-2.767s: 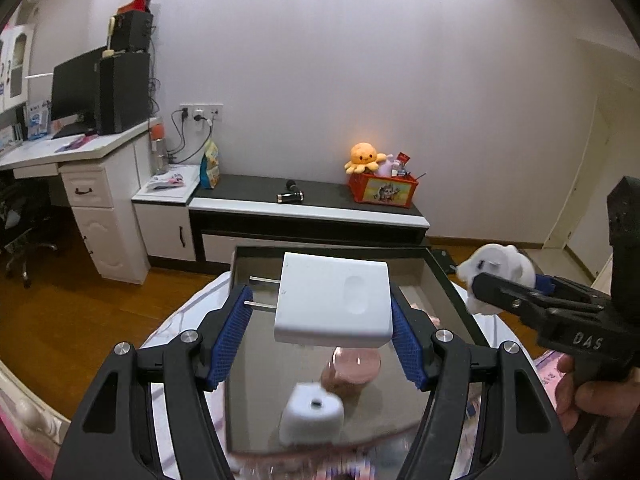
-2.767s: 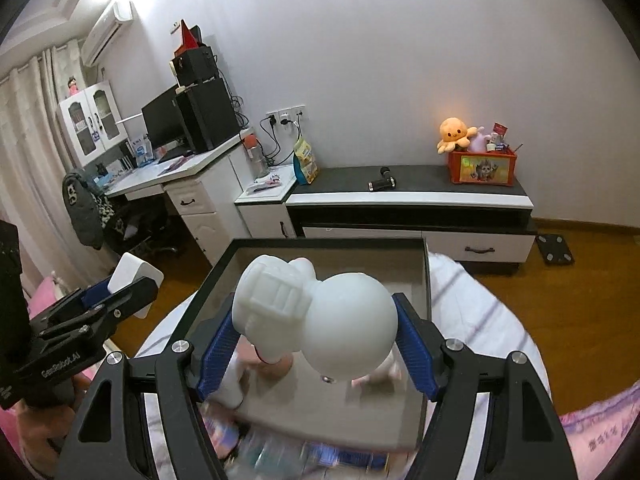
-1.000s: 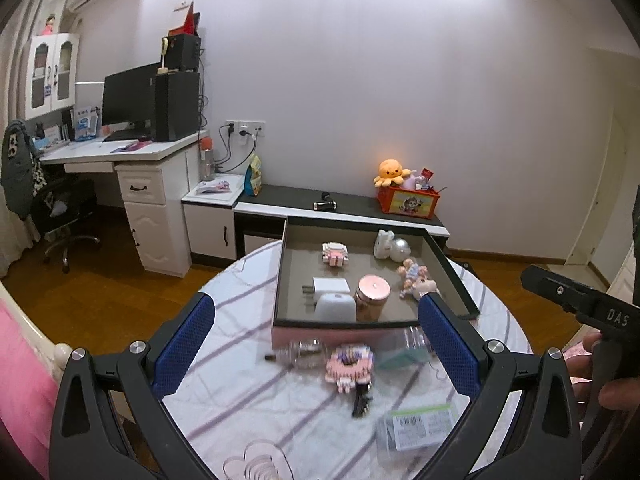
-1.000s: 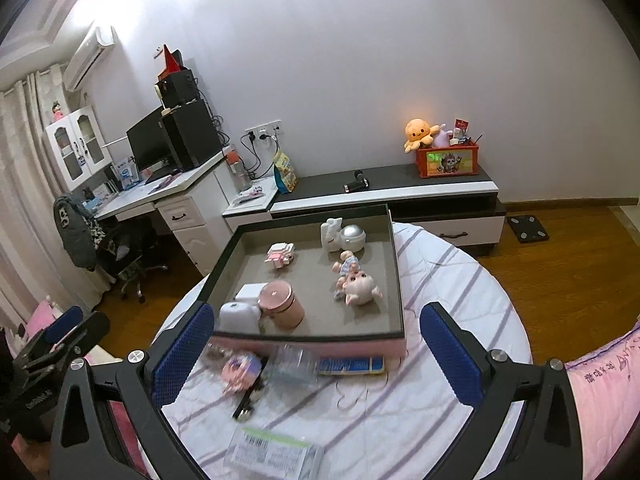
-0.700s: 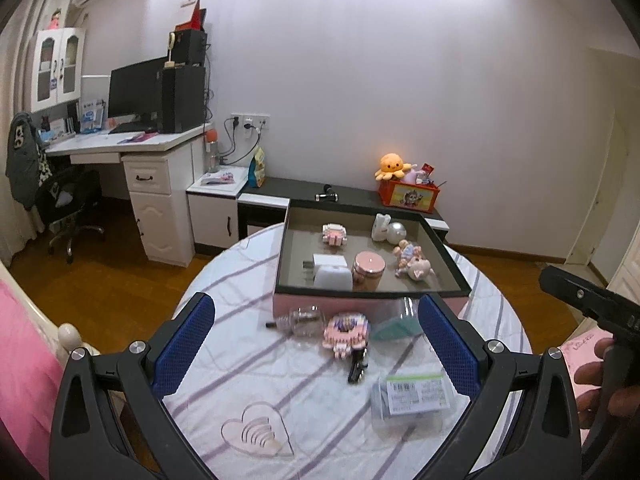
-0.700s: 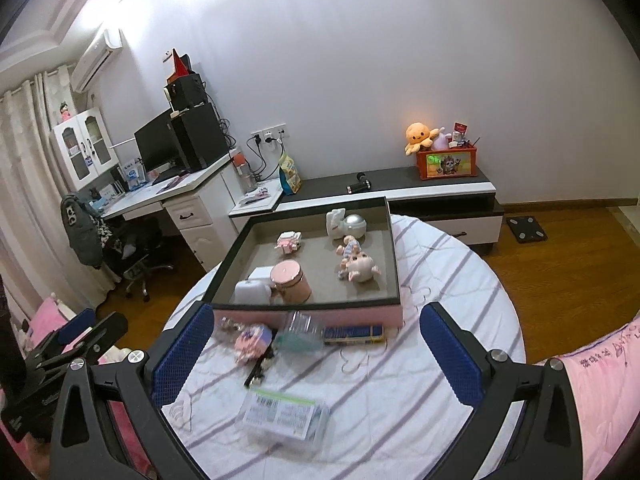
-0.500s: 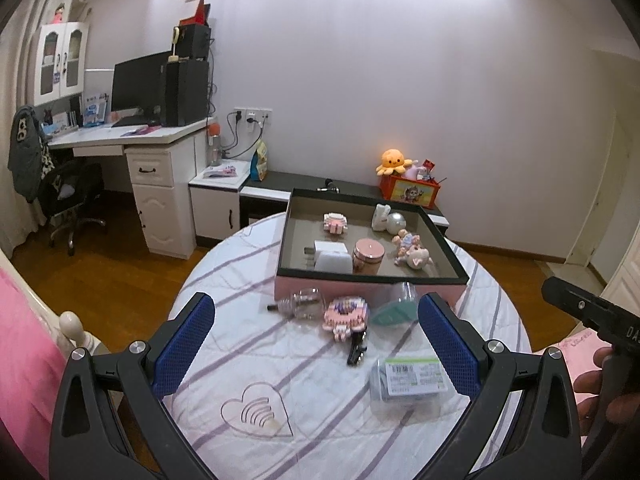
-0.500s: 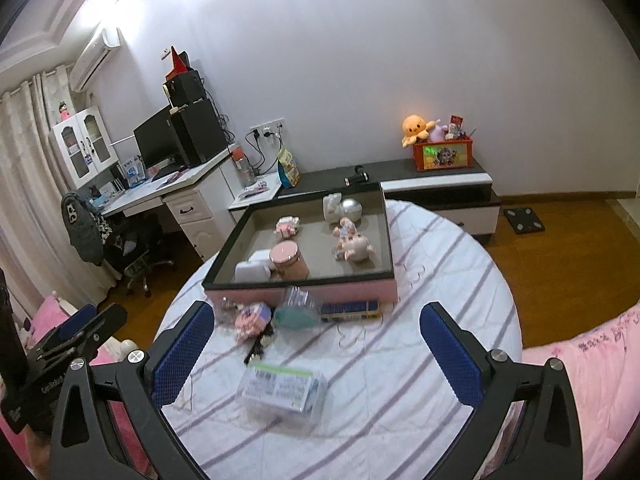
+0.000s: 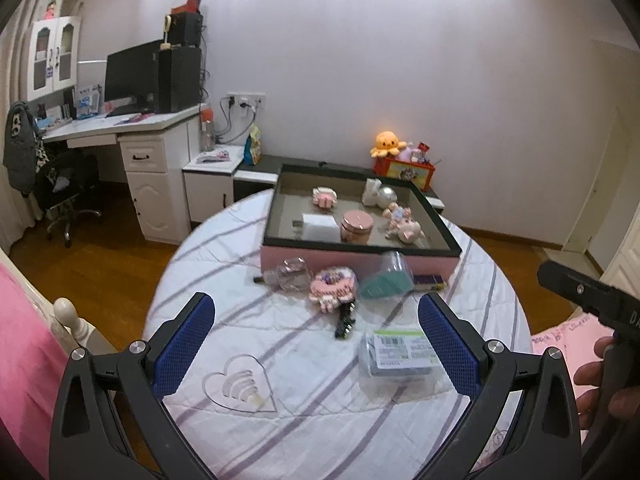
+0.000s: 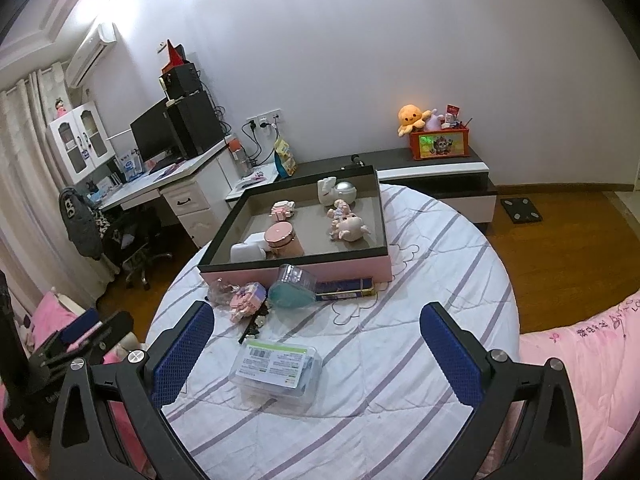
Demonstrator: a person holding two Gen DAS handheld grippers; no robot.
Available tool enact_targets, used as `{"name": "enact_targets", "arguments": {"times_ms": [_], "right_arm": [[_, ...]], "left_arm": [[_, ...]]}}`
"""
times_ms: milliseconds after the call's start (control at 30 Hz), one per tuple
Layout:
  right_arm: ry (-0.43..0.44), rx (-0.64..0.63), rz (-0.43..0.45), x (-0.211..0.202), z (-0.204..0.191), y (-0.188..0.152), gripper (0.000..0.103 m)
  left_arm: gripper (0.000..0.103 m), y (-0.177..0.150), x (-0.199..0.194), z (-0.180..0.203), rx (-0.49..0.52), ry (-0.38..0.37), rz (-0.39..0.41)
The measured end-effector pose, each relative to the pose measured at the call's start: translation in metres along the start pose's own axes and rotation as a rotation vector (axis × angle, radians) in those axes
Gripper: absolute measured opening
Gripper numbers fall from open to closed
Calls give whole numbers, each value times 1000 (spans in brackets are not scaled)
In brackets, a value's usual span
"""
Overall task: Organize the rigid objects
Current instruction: 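Open both tools and withdraw them toward the remaining table items, then grasp the clear labeled plastic box with the left tool while the right grasps the teal-lidded container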
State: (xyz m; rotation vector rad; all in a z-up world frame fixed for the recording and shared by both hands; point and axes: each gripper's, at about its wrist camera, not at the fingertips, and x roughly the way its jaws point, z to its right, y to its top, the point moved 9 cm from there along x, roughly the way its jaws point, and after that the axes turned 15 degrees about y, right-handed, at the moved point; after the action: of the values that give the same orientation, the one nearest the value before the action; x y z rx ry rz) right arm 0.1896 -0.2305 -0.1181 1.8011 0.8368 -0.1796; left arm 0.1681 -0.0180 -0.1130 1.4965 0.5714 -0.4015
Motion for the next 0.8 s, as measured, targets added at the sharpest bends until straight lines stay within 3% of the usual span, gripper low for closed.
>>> {"name": "enact_targets", "arguments": {"times_ms": [433, 800], "right_arm": [[-52, 56, -101, 19, 52, -40, 103], [-108, 117, -173, 30, 109, -68, 103]], "left_arm": [[103, -50, 34, 51, 59, 2, -129], [103, -83, 72, 108, 167, 3, -222]]}}
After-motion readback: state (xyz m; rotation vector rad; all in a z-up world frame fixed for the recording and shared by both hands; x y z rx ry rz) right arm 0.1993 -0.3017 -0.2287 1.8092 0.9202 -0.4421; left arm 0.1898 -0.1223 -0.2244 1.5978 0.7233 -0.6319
